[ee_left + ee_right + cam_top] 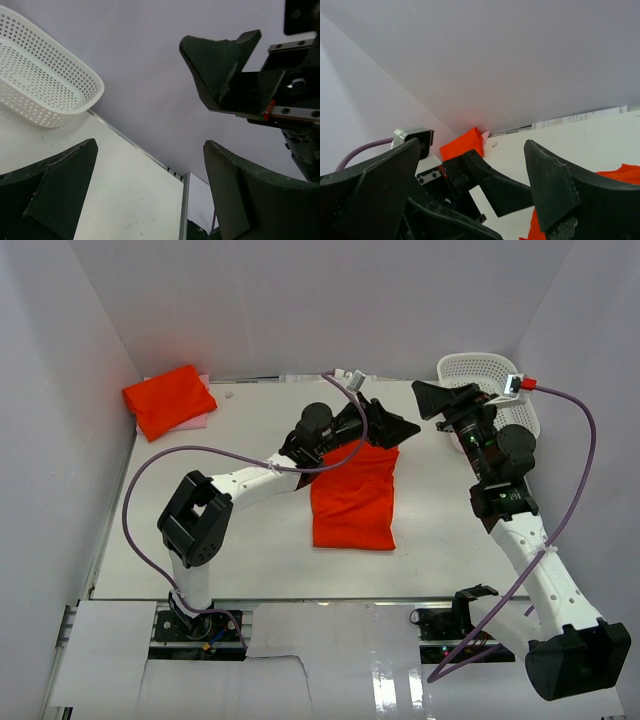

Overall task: Fold and stack the t-shirts
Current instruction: Grab one side of the 2/3 rectangular tshirt with both arms

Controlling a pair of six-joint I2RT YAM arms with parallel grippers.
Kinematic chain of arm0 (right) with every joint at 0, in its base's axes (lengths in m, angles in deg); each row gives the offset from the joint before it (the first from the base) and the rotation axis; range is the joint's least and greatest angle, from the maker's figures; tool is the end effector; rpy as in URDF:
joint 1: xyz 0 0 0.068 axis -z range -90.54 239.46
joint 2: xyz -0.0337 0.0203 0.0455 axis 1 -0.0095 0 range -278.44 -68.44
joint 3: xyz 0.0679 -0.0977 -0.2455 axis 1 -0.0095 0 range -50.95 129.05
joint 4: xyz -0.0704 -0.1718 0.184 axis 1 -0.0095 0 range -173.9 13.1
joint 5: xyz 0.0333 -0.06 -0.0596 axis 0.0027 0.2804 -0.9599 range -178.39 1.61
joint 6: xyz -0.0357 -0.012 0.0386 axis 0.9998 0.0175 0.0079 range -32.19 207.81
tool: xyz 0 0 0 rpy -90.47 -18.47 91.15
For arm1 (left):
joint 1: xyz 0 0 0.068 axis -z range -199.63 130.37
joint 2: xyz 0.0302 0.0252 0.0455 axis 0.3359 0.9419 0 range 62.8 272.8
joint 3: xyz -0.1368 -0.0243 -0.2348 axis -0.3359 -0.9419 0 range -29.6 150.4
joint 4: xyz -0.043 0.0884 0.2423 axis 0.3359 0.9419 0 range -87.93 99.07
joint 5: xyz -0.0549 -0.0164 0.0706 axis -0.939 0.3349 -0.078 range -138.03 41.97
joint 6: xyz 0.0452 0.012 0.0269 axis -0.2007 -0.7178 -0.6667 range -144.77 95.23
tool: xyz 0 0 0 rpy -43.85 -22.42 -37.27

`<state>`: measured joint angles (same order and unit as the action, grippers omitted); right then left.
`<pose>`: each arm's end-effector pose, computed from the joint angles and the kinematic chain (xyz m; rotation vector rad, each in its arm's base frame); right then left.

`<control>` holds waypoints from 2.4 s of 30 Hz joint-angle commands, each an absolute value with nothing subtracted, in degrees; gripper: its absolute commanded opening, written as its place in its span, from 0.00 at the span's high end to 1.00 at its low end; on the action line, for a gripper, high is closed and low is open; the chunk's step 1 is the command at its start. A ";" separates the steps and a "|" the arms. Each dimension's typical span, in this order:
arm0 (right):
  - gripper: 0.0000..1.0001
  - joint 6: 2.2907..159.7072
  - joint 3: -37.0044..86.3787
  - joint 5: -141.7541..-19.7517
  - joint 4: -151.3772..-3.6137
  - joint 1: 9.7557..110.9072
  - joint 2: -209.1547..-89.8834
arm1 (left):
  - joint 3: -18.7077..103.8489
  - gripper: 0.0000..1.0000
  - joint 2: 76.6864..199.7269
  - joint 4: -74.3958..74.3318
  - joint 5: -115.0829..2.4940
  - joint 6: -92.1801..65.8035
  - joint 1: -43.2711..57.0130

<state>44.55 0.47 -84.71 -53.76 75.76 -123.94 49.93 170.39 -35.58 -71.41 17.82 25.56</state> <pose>0.2158 0.0549 0.4092 0.2727 1.2610 0.8987 0.3067 -0.3288 0.3206 0.4182 1.5550 -1.5161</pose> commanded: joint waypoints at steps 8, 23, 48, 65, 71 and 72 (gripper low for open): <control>0.10 43.43 -2.08 -85.58 -43.06 75.57 -123.11 | 45.02 0.02 168.18 -55.14 -79.66 21.11 24.58; 0.10 35.89 -6.02 -87.42 -40.62 75.57 -122.06 | 42.12 0.02 167.66 -65.70 -83.37 23.57 23.26; 0.10 27.17 -14.47 -93.58 -31.90 75.57 -123.10 | 36.58 0.02 166.34 -72.64 -75.01 27.97 21.51; 0.10 25.33 -15.09 -89.63 -26.54 75.22 -126.61 | 34.65 0.02 163.35 -69.05 -74.75 27.71 20.63; 0.10 24.97 -14.74 -90.68 -25.83 75.22 -126.27 | 36.05 0.02 163.87 -69.30 -75.36 27.79 20.45; 0.10 25.15 -14.13 -90.59 -26.27 75.13 -126.27 | 36.40 0.02 163.96 -68.69 -75.72 28.23 20.45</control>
